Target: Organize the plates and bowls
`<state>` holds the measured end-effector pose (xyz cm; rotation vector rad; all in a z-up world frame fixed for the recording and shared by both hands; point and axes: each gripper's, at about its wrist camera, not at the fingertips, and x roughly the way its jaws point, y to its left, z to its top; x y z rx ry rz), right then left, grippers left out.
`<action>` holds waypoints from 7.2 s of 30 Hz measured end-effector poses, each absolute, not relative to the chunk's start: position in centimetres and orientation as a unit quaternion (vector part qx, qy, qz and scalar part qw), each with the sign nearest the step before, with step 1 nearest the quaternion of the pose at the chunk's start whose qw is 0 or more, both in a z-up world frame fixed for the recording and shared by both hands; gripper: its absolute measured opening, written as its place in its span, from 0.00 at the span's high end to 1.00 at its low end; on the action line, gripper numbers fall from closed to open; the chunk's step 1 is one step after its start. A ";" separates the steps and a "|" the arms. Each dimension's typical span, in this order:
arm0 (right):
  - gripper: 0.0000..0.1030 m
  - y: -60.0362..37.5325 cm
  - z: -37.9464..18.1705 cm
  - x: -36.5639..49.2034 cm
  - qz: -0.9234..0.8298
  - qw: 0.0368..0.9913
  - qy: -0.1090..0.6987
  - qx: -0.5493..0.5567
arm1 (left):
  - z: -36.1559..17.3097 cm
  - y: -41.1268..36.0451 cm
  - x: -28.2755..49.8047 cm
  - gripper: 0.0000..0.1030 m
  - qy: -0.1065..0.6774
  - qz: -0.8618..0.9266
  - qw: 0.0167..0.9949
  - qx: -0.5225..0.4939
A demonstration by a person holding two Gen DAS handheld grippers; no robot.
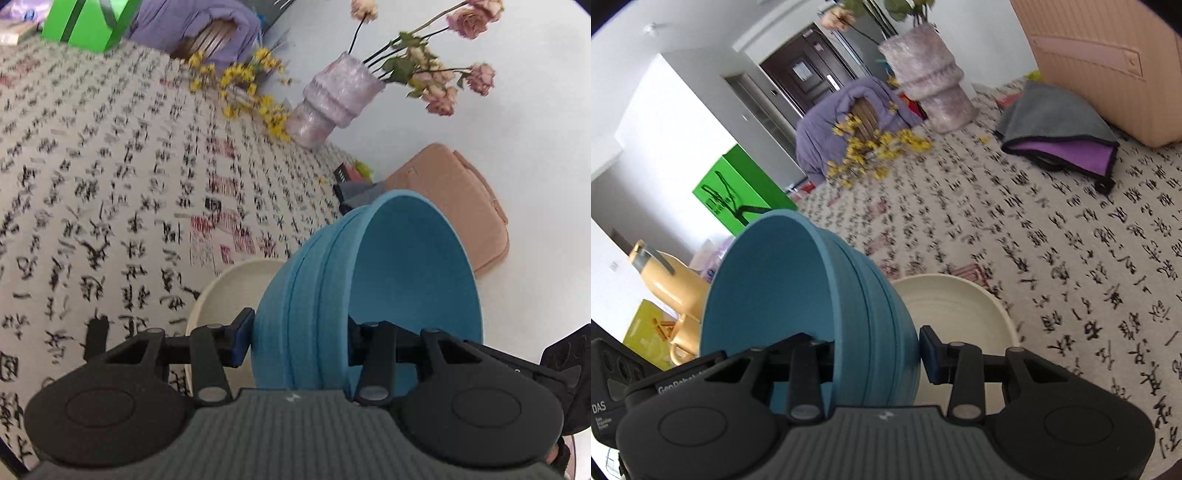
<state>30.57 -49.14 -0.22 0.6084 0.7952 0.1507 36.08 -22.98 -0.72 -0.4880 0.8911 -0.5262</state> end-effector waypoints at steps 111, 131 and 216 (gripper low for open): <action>0.06 -38.0 -2.0 11.0 0.038 0.989 0.108 0.095 | 0.1 -12.6 13.3 0.00 0.160 -0.066 0.984 -0.031; 0.06 -27.1 -4.4 2.6 0.092 0.985 0.129 0.062 | -2.0 -5.4 2.0 0.00 0.162 -0.018 0.986 -0.035; 0.06 -28.4 -4.0 2.5 0.069 0.988 0.123 0.067 | -1.4 -5.3 1.6 0.00 0.136 -0.015 0.990 -0.025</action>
